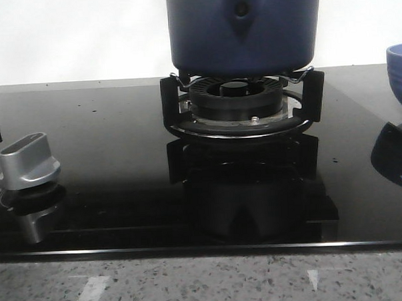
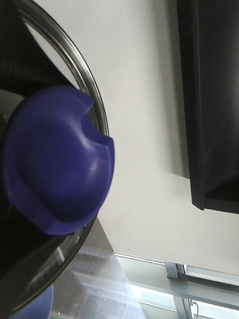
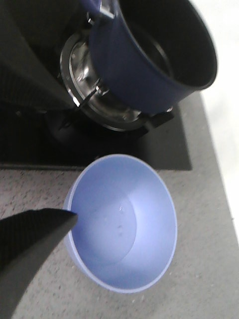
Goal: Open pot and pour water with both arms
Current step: 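Reach the right gripper to the light blue bowl and grasp its rim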
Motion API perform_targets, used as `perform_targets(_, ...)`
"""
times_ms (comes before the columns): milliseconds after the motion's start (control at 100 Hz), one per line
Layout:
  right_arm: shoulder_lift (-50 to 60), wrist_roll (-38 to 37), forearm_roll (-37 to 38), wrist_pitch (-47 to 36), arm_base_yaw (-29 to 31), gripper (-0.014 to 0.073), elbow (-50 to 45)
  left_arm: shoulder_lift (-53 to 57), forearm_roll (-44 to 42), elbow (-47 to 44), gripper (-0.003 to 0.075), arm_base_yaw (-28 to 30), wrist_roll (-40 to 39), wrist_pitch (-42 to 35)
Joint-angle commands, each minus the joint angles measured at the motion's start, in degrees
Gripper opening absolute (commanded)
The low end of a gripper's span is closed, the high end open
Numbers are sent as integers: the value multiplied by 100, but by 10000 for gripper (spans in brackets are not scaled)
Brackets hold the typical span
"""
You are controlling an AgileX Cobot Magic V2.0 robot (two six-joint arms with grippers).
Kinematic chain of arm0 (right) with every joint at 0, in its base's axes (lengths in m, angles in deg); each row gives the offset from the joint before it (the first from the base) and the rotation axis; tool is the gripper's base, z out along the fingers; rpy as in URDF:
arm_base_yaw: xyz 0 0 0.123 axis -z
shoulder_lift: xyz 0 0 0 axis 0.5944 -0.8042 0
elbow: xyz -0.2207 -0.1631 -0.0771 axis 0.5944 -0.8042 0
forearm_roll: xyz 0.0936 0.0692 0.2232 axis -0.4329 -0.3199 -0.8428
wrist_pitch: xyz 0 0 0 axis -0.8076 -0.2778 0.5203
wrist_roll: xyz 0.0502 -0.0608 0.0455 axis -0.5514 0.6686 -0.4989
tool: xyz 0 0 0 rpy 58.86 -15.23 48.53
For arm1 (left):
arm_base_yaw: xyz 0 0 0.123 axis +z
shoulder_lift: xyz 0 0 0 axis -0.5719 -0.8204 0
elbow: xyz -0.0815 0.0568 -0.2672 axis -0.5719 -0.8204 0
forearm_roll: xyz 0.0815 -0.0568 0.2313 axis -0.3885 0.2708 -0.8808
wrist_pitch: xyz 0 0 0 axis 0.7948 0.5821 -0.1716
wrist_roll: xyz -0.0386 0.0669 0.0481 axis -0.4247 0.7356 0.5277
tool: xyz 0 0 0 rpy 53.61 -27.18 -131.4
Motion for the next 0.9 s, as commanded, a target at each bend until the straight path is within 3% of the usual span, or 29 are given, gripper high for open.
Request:
perform_targets(0,-724,-40,206,152,47,393,799,560,215,-175,316,132,-73,202)
perform_targets(140,-1593,-104,248,127,404,393,1420,976,226,-636,316,194,-73,148)
perform_targets(340,-2534,-617,596,36,944,393,1574,1164,240,-830,316,194,-73,169)
perform_targets(520,-3103,-739,960,449,953,392,1574,1176,240,-830,316,194,-73,213)
perform_targets(890,-3587,-927,1009,508,981,392,1537,1176,240,-830,316,194,-73,213)
